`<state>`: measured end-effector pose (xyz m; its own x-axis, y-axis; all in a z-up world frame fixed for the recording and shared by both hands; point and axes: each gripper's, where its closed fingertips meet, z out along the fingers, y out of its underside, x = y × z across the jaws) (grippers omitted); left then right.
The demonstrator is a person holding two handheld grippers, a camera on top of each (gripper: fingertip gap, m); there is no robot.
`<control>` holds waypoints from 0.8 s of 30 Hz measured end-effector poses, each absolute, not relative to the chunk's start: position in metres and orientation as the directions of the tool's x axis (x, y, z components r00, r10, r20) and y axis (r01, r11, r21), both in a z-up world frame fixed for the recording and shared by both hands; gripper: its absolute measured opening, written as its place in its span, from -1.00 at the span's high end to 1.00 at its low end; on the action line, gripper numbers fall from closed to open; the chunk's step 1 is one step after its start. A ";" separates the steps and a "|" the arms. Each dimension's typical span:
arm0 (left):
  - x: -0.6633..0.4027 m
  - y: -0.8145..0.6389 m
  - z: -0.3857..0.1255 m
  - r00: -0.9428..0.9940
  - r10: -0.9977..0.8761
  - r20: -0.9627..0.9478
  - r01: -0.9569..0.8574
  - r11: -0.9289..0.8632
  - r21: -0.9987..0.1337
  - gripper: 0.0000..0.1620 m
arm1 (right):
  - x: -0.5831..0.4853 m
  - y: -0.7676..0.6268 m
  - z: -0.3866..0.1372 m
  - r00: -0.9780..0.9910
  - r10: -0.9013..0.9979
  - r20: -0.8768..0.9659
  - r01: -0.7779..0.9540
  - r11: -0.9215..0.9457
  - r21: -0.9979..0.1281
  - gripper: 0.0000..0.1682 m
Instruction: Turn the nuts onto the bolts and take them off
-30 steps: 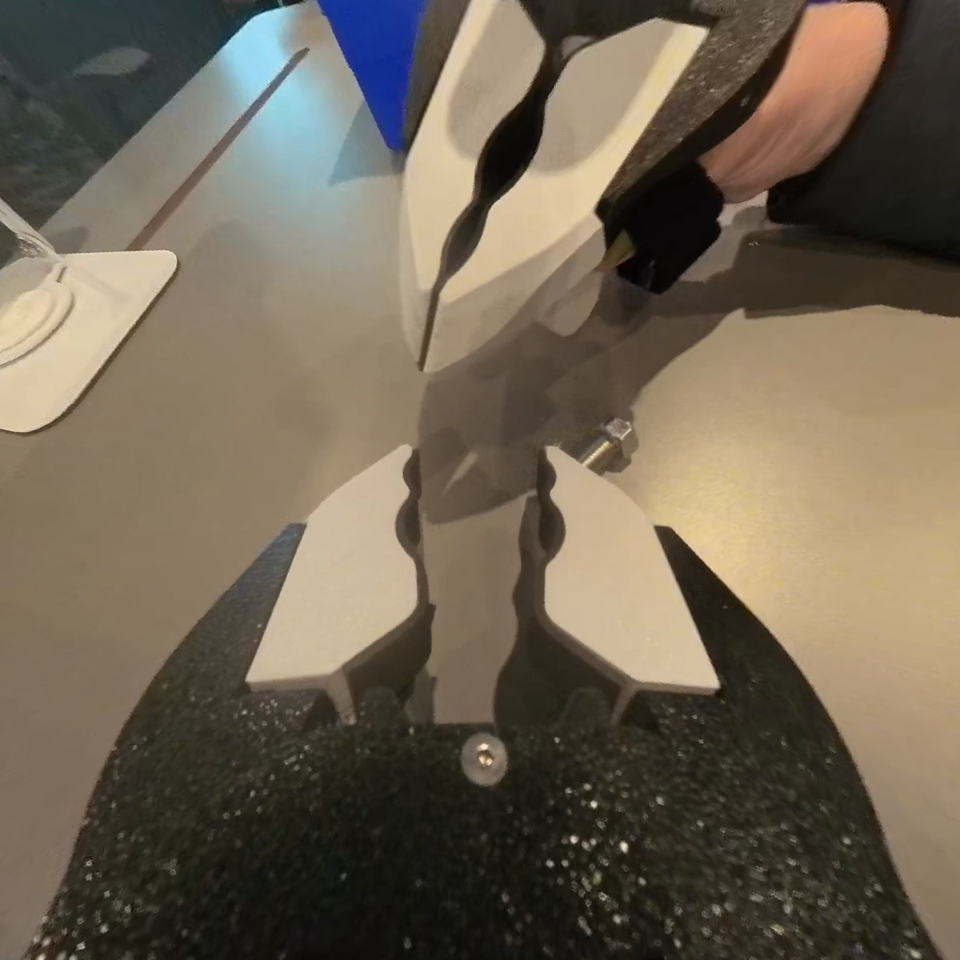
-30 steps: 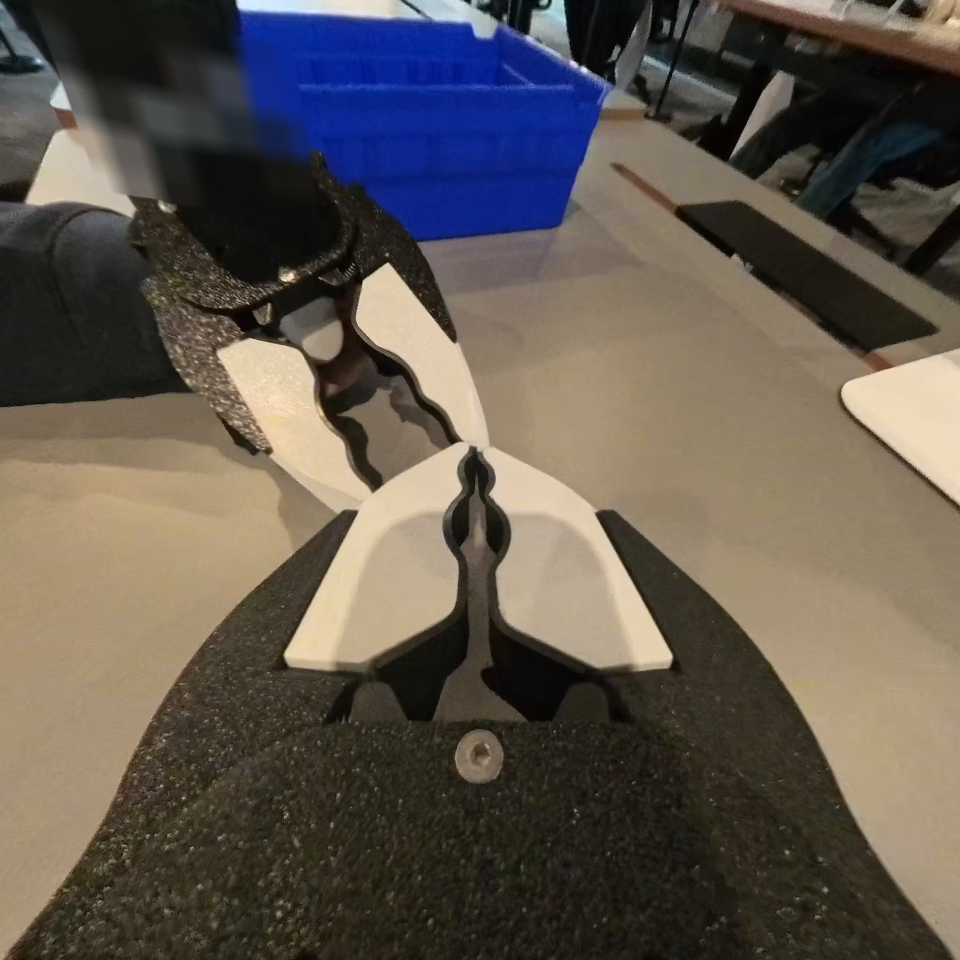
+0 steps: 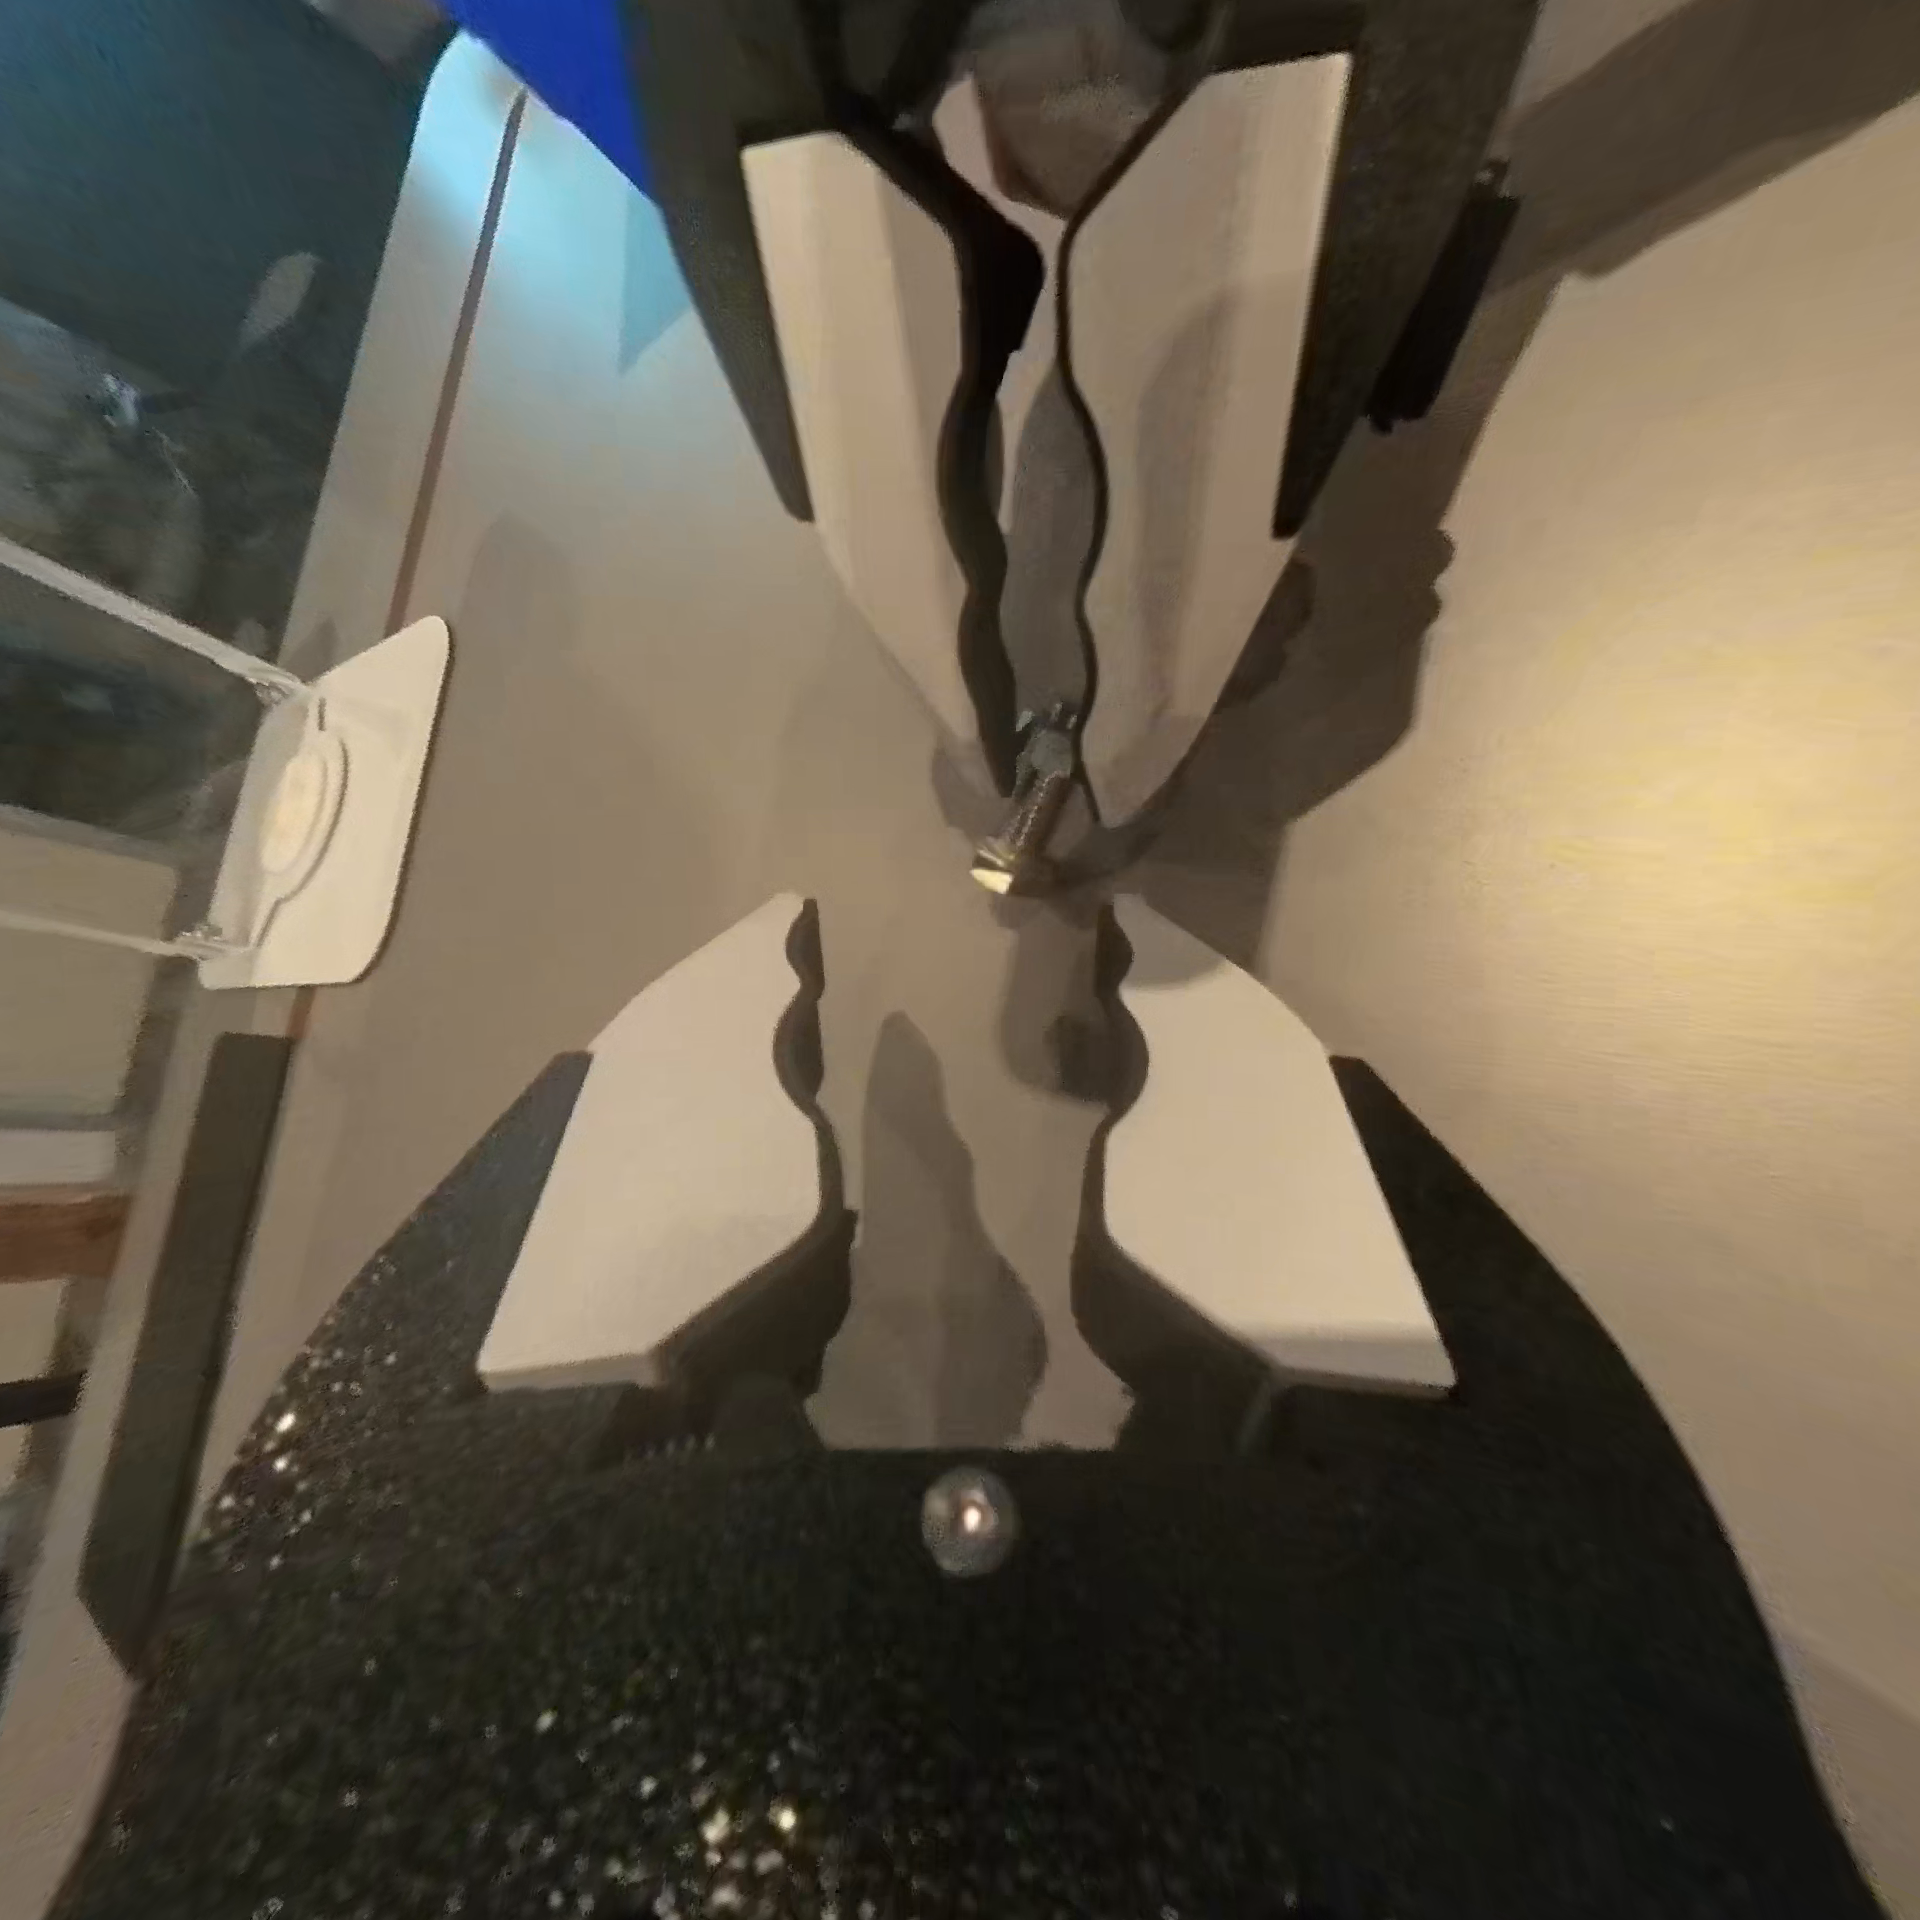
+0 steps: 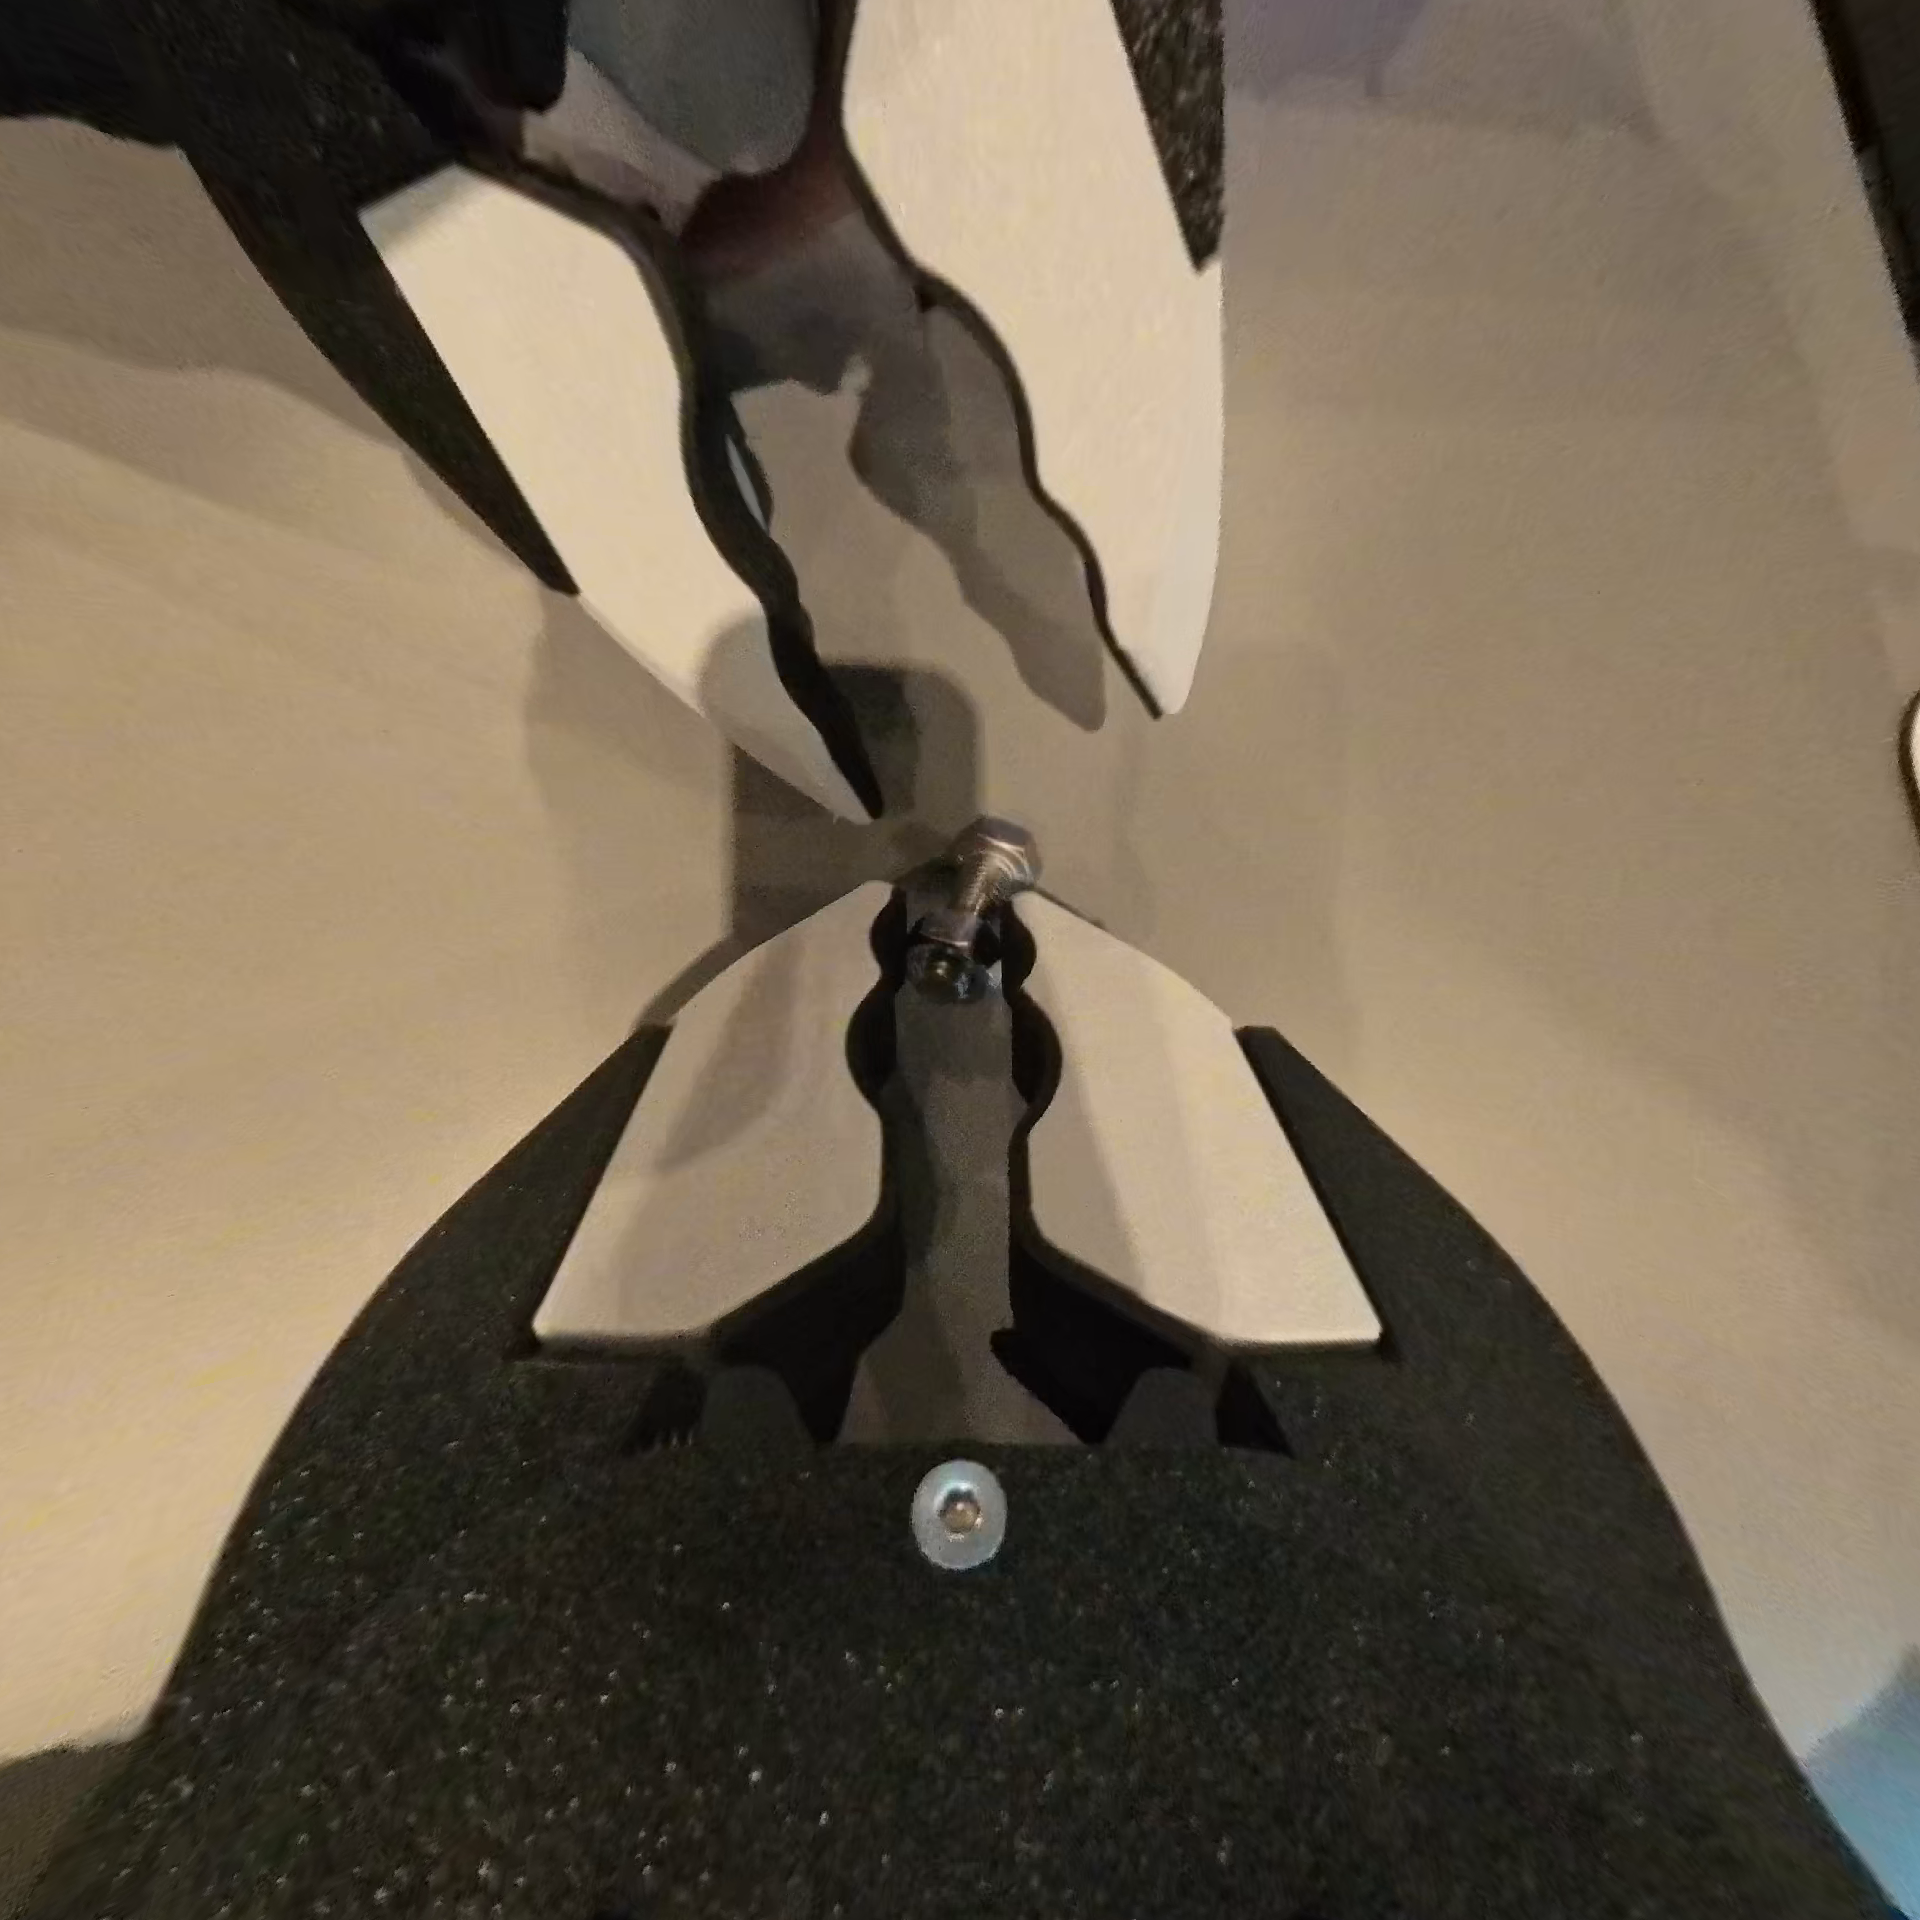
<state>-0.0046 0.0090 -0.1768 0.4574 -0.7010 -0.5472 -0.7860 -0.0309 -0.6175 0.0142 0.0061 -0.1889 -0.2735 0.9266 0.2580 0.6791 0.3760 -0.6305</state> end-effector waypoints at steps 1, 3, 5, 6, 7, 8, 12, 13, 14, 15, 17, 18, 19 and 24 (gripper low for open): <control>-0.004 0.009 -0.177 0.440 -0.695 -0.569 -0.795 -0.008 -0.606 0.42 | 0.013 0.006 -0.189 -0.272 0.927 0.258 0.676 0.375 -0.635 0.80; -0.002 0.008 -0.178 0.421 -0.693 -0.585 -0.804 0.013 -0.594 0.47 | 0.011 0.007 -0.188 -0.264 0.927 0.267 0.667 0.375 -0.644 0.80; -0.002 0.010 -0.181 0.433 -0.696 -0.573 -0.800 -0.004 -0.600 0.49 | 0.009 0.008 -0.186 -0.257 0.929 0.267 0.653 0.370 -0.661 0.80; -0.002 0.011 -0.181 0.446 -0.698 -0.560 -0.792 -0.017 -0.610 0.50 | 0.008 0.008 -0.184 -0.253 0.930 0.265 0.643 0.366 -0.673 0.80; -0.002 0.011 -0.181 0.462 -0.698 -0.547 -0.779 -0.025 -0.626 0.49 | 0.007 0.008 -0.183 -0.250 0.933 0.260 0.634 0.361 -0.685 0.80; -0.002 0.012 -0.180 0.476 -0.700 -0.532 -0.766 -0.033 -0.642 0.48 | 0.006 0.008 -0.182 -0.249 0.935 0.253 0.624 0.355 -0.696 0.81; -0.001 0.012 -0.179 0.493 -0.707 -0.508 -0.740 -0.033 -0.672 0.48 | 0.002 0.007 -0.178 -0.240 0.944 0.227 0.587 0.328 -0.740 0.82; -0.001 0.012 -0.179 0.493 -0.710 -0.503 -0.736 -0.033 -0.676 0.48 | 0.000 0.007 -0.177 -0.234 0.948 0.217 0.578 0.315 -0.753 0.82; 0.000 0.011 -0.179 0.495 -0.713 -0.497 -0.733 -0.035 -0.679 0.48 | -0.001 0.007 -0.175 -0.224 0.954 0.199 0.569 0.294 -0.768 0.82; 0.001 0.011 -0.179 0.499 -0.715 -0.490 -0.728 -0.039 -0.684 0.48 | -0.002 0.007 -0.173 -0.215 0.960 0.178 0.558 0.270 -0.785 0.82; 0.001 0.011 -0.179 0.513 -0.721 -0.466 -0.711 -0.053 -0.701 0.47 | -0.005 0.006 -0.167 -0.212 0.970 0.121 0.519 0.217 -0.827 0.83; 0.001 0.011 -0.178 0.523 -0.722 -0.454 -0.700 -0.060 -0.711 0.46 | -0.005 0.004 -0.163 -0.217 0.972 0.092 0.494 0.191 -0.848 0.83; 0.001 0.012 -0.177 0.532 -0.721 -0.443 -0.689 -0.064 -0.722 0.46 | -0.006 0.003 -0.159 -0.226 0.972 0.064 0.470 0.166 -0.867 0.83; 0.004 0.011 -0.168 0.554 -0.722 -0.414 -0.642 -0.054 -0.765 0.49 | -0.006 -0.004 -0.145 -0.262 0.965 0.010 0.392 0.116 -0.913 0.85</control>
<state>0.0041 0.0109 -0.1680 0.5538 -0.7223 -0.4142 -0.6420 -0.0536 -0.7648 -0.0061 -0.0036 -0.1450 -0.2622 0.9650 0.0096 0.3921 0.1156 -0.9126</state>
